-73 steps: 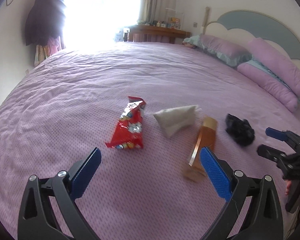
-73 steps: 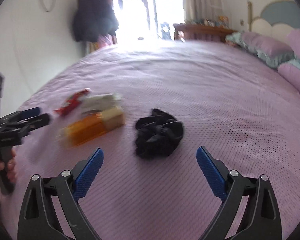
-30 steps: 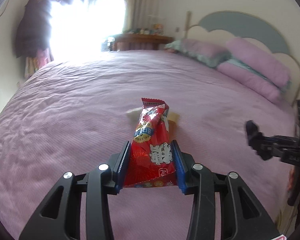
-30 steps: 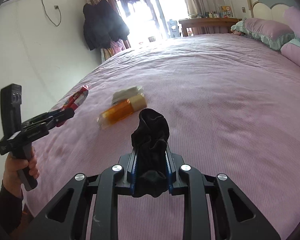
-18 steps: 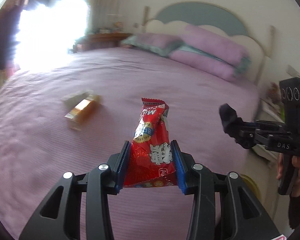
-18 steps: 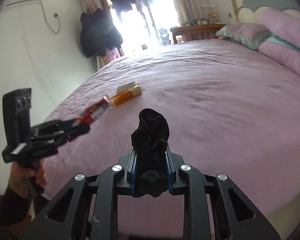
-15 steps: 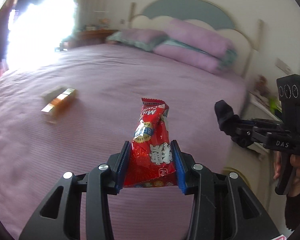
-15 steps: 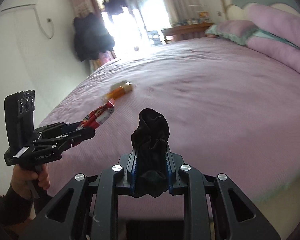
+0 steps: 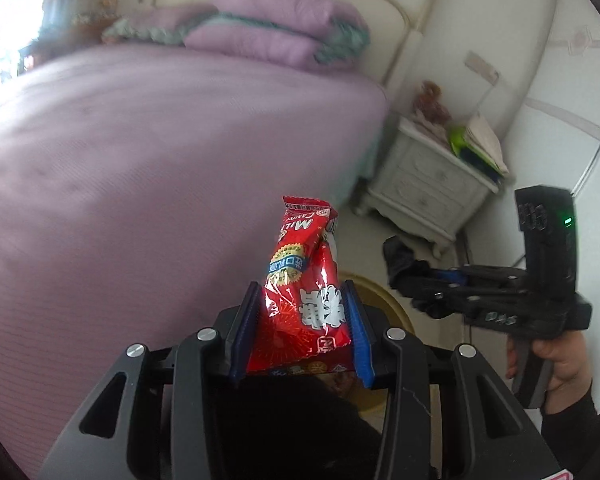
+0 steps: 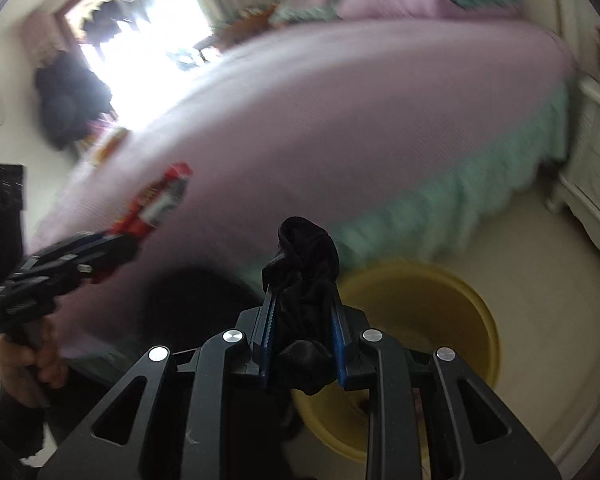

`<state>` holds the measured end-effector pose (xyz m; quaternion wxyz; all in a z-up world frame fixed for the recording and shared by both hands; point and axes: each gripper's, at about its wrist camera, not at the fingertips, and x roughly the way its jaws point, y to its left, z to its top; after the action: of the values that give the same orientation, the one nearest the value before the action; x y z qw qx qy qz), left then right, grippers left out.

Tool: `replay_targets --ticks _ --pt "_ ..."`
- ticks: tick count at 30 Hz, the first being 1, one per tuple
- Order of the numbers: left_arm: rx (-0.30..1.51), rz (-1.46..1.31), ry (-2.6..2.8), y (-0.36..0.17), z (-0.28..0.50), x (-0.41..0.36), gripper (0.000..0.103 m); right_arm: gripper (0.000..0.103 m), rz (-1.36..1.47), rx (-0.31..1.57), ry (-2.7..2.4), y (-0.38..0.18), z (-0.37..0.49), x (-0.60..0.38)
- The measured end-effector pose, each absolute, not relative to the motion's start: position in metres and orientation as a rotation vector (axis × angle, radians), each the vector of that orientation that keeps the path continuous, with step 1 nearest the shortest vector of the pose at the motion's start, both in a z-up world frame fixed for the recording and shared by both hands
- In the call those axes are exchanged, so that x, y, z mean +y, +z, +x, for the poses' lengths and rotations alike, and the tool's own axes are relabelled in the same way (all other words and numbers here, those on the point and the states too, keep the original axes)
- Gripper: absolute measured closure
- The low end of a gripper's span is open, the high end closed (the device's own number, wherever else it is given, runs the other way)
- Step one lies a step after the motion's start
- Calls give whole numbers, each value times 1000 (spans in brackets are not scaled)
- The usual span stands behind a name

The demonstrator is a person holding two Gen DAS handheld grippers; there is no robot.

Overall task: Collect trash
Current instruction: 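Carry wrapper and scrunchie to the wastebasket and open both tools over it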

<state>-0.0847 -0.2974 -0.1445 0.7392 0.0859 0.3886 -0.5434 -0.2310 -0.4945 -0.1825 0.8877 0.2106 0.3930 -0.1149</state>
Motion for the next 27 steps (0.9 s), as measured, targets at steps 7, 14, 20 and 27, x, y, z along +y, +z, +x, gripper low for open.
replay_targets --ticks 7,14,20,27 --pt "936 268 -1227 -186 -114 -332 61 27 425 945 -368 -242 -241 -512" --pt "1005 369 -1258 -222 -127 -373 61 27 619 888 -398 -261 -268 -541" --pt "1037 431 -1291 -238 -135 -411 58 27 673 882 -454 -269 -299 -558" --pt "996 505 -1318 -237 -142 -447 12 26 705 876 -473 -272 -306 -568"
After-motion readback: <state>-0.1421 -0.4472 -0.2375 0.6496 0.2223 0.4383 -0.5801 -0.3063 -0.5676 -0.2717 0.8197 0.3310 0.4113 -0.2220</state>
